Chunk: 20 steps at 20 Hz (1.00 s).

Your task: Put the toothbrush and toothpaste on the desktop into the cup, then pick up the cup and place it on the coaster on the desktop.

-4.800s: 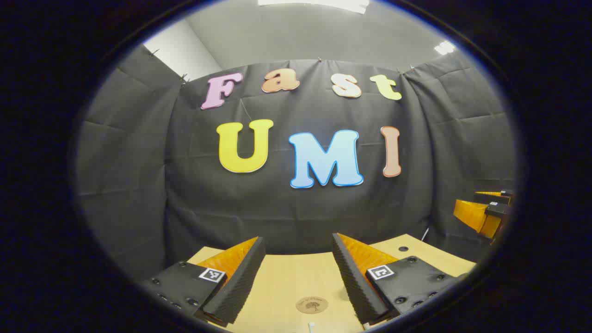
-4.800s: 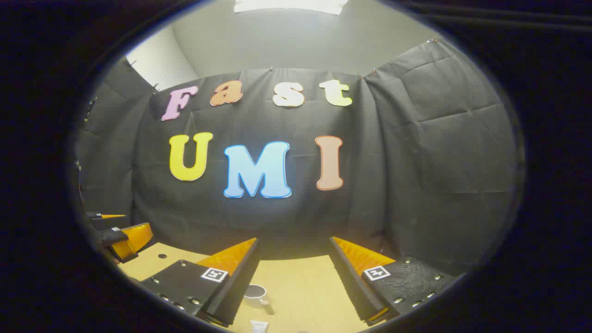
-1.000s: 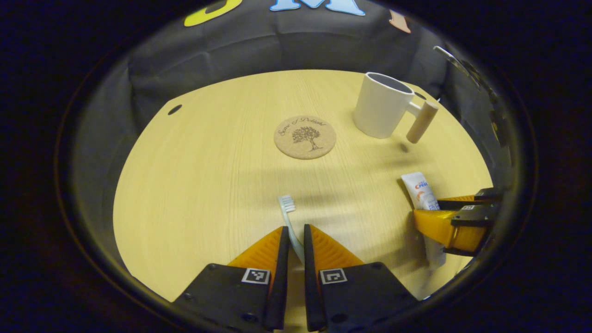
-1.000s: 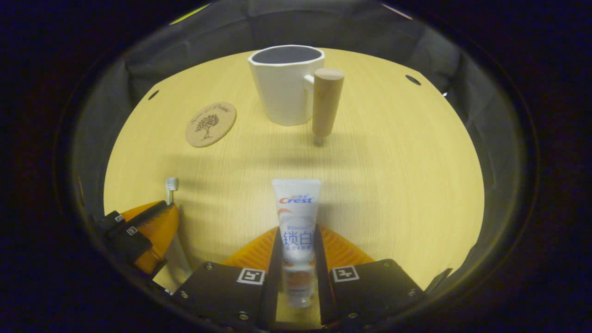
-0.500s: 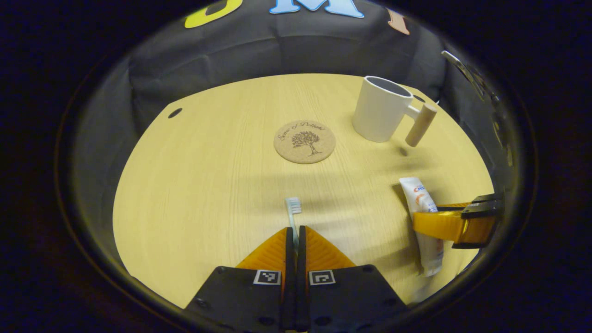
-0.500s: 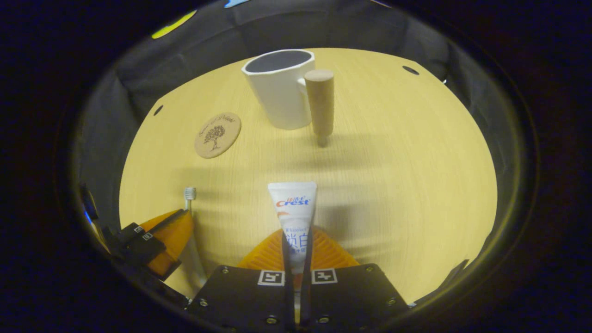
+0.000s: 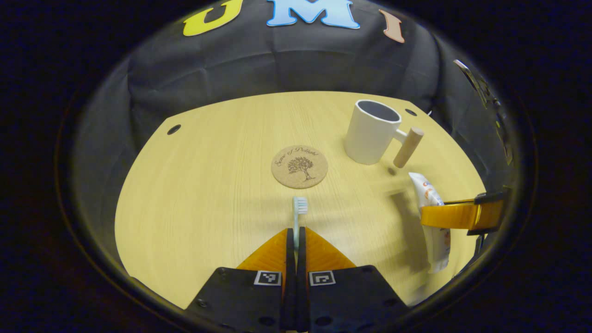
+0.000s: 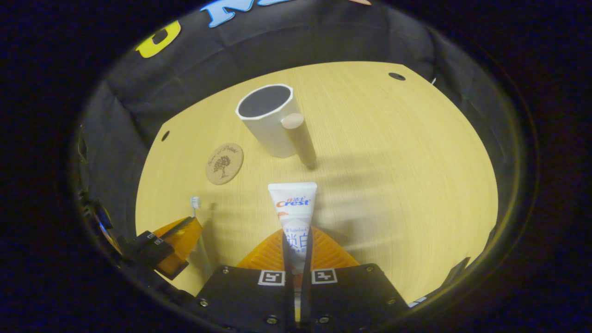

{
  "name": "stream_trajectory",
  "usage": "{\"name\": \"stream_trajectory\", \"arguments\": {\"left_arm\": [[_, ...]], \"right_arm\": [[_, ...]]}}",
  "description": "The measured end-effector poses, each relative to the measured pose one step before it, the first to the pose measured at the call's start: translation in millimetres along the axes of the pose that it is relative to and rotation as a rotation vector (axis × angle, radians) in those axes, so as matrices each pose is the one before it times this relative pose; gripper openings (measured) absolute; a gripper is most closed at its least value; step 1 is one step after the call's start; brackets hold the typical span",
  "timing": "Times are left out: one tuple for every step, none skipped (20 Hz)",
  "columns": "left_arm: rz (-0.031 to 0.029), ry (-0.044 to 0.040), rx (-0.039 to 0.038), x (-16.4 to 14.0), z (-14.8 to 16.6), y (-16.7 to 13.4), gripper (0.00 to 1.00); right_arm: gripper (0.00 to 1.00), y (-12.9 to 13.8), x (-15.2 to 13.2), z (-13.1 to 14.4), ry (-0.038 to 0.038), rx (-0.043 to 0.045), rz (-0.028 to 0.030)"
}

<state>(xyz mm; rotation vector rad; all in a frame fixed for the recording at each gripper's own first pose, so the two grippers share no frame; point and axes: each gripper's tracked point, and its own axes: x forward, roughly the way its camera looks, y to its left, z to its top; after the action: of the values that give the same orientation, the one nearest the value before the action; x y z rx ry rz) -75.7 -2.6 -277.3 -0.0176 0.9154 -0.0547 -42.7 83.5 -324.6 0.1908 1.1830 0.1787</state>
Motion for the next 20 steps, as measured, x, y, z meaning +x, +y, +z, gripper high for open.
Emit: {"name": "stream_trajectory", "arguments": {"left_arm": [[-0.00092, -0.00826, -0.00430, -1.42, 3.24, 0.28, 0.08], [-0.00193, -0.01015, -0.00400, -0.02, 4.36, -0.25, 0.08], [-0.00100, -0.00794, -0.00325, -0.46, 3.75, 0.07, 0.08], [-0.00068, -0.00743, -0.00169, -0.13, 3.99, 0.85, 0.08], [-0.00028, -0.00740, 0.00026, 0.12, 3.38, 0.49, 0.08], [-0.00026, -0.00581, -0.00066, 0.54, 3.36, 0.34, 0.08], [-0.00258, -0.00537, -0.00253, -0.52, 3.13, 1.04, 0.08], [-0.00161, -0.00410, -0.00397, -0.42, 2.98, -0.04, 0.08], [-0.00128, -0.00416, -0.00474, -0.08, 2.72, -0.01, 0.08], [-0.00076, -0.00434, -0.00407, 0.12, 2.65, 0.03, 0.08], [-0.00185, -0.00460, -0.00318, 0.24, 1.87, 0.30, 0.06], [-0.00181, -0.00447, -0.00053, -0.26, 1.97, -0.49, 0.08], [-0.00217, -0.00401, -0.00091, -0.14, 2.25, 0.01, 0.08], [-0.00221, -0.00260, -0.00007, 0.82, 2.00, 0.27, 0.07], [-0.00182, -0.00304, 0.00008, 0.08, 2.44, -0.24, 0.07], [-0.00064, -0.00275, -0.00003, 0.92, 1.24, -0.32, 0.08], [-0.00192, -0.00209, -0.00041, 0.28, 1.79, 0.07, 0.08], [-0.00114, 0.00075, 0.00029, 0.13, 1.45, 0.22, 0.08], [-0.00195, 0.00115, 0.00090, 0.00, -0.21, -0.56, 0.07], [-0.00186, 0.00026, 0.00069, -0.82, 0.58, 0.50, 0.08]], "right_arm": [[0.07, 2.67, -7.00, 5.67, -0.01525, -0.00393, 0.00756], [0.07, 3.07, -5.85, 3.72, -0.01320, -0.00417, 0.00930], [0.07, 3.27, -4.59, 6.34, -0.01408, -0.00318, 0.00855], [0.06, 2.21, -5.41, 6.18, -0.01512, -0.00228, 0.00814], [0.06, 2.77, -4.40, 8.52, -0.01726, -0.00167, 0.00789], [0.06, 4.40, -3.14, 6.53, -0.01450, -0.00312, 0.00885], [0.06, 3.30, -1.81, 9.37, -0.01764, 0.00032, 0.00733], [0.07, 3.49, -2.04, 9.82, -0.01887, 0.00382, 0.00926], [0.06, 3.41, -1.29, 11.38, -0.01956, 0.00615, 0.01066], [0.06, 2.20, -0.91, 11.53, -0.01889, 0.00830, 0.00757], [0.06, 2.72, 0.25, 12.42, -0.02014, 0.00666, 0.00853], [0.06, 2.61, -0.45, 11.60, -0.02526, 0.00198, 0.00884], [0.06, 1.60, 1.09, 12.94, -0.02616, 0.00117, 0.00379], [0.06, 1.56, 2.10, 13.58, -0.03153, 0.00354, 0.00555], [0.06, 1.31, 2.01, 15.74, -0.02999, 0.00880, 0.00551], [0.06, 3.06, 6.19, 11.19, -0.02564, 0.01377, 0.00569], [0.06, 1.61, 5.02, 11.01, -0.01637, 0.01429, 0.00187], [0.06, 1.54, 5.20, 8.98, -0.01409, 0.01113, -0.00018], [0.06, 0.12, 4.19, 7.42, -0.01041, 0.00778, -0.00098], [0.06, 0.46, 5.41, 6.34, -0.01224, 0.00689, -0.00201]]}}
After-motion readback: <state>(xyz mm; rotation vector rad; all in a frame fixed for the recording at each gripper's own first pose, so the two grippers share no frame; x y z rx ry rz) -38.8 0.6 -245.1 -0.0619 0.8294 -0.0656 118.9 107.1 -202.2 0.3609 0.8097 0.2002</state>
